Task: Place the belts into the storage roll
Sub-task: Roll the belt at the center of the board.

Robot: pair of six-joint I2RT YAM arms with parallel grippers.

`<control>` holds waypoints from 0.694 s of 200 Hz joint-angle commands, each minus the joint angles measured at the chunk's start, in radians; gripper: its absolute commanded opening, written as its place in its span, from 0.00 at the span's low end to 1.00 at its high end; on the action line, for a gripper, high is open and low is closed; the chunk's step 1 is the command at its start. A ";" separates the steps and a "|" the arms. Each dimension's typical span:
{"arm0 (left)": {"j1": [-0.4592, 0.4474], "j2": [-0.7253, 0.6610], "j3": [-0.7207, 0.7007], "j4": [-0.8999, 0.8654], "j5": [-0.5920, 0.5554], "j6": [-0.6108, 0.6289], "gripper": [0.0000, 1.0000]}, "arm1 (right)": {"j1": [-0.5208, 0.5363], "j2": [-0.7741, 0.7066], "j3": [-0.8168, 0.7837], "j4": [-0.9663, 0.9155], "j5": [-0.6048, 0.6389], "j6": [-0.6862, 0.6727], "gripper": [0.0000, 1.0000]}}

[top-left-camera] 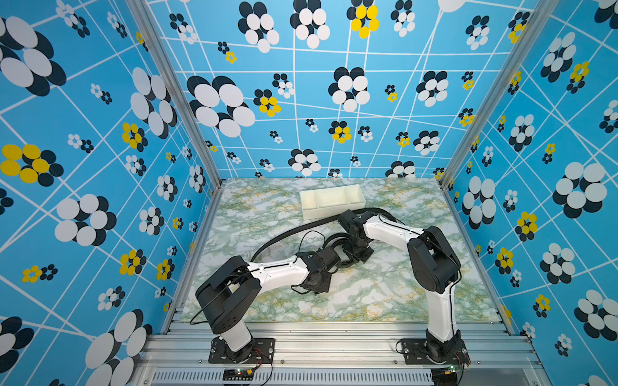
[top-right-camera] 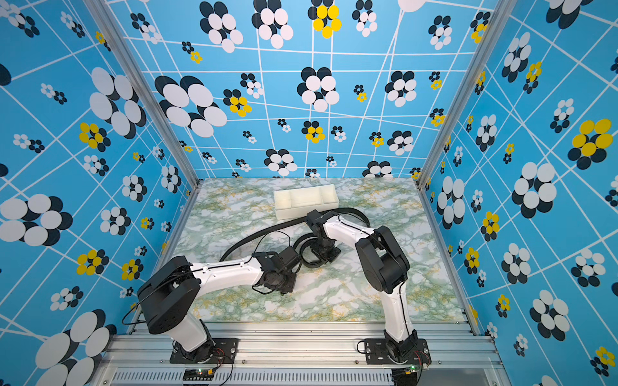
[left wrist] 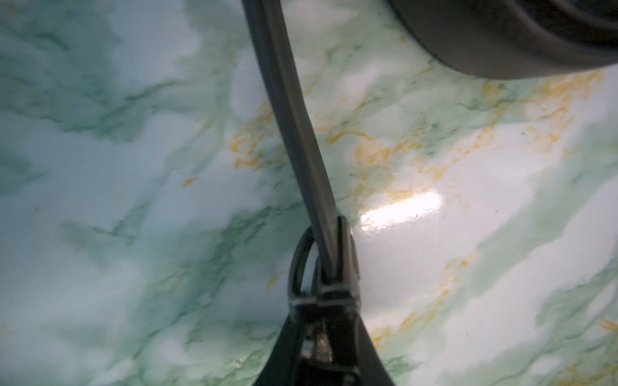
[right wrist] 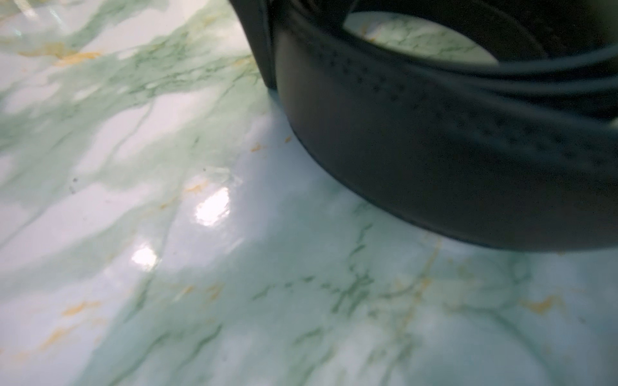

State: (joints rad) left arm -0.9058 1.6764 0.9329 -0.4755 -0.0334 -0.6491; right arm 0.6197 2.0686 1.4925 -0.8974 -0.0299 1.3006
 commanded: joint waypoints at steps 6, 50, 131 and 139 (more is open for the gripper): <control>-0.053 0.070 0.017 0.010 0.072 -0.044 0.16 | 0.028 0.068 -0.033 0.051 -0.084 -0.002 0.00; -0.186 0.141 0.120 0.041 0.075 -0.149 0.26 | 0.027 0.050 -0.046 0.067 -0.111 0.004 0.00; -0.281 0.063 0.290 -0.138 -0.003 -0.216 0.82 | 0.028 -0.010 -0.125 0.063 -0.147 -0.080 0.00; -0.272 0.025 0.306 -0.173 -0.009 -0.200 0.82 | 0.027 -0.014 -0.130 0.057 -0.147 -0.090 0.00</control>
State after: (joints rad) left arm -1.1831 1.8198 1.1820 -0.5003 0.0040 -0.8574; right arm 0.6209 2.0205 1.4181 -0.8211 -0.0772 1.2640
